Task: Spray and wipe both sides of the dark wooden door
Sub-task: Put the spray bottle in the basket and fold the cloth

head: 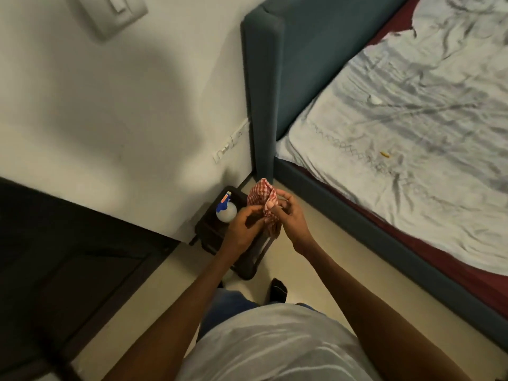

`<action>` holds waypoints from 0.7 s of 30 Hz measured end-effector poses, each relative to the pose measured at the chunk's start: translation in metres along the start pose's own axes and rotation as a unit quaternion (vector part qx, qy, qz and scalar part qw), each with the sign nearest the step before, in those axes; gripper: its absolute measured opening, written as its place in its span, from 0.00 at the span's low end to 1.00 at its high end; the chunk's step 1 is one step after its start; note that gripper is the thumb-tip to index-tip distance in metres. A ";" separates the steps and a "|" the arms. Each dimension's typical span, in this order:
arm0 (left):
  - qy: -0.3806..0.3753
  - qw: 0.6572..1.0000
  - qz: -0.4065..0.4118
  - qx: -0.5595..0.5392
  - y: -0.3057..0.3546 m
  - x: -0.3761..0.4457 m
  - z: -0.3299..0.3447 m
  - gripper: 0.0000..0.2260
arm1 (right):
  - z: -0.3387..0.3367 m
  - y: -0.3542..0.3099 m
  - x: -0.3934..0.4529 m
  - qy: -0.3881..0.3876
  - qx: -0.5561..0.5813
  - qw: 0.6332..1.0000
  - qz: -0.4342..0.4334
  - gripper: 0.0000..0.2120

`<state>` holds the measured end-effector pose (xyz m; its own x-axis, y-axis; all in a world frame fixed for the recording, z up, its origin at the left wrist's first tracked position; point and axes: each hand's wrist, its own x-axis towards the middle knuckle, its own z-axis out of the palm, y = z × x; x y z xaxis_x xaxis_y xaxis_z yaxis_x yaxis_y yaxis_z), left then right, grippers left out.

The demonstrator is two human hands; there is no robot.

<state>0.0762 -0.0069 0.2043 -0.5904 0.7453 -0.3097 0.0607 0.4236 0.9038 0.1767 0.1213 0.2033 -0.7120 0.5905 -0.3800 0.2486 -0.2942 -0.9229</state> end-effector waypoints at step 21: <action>0.169 0.966 -0.127 -0.149 0.005 -0.008 -0.027 0.12 | 0.014 -0.023 0.011 -0.130 -0.106 0.986 -0.024 0.13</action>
<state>0.0597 -0.0249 0.2195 -0.7879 0.4046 -0.4643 -0.3252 0.3670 0.8715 0.1541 0.1238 0.2210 -0.8634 0.3795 -0.3326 0.3231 -0.0906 -0.9420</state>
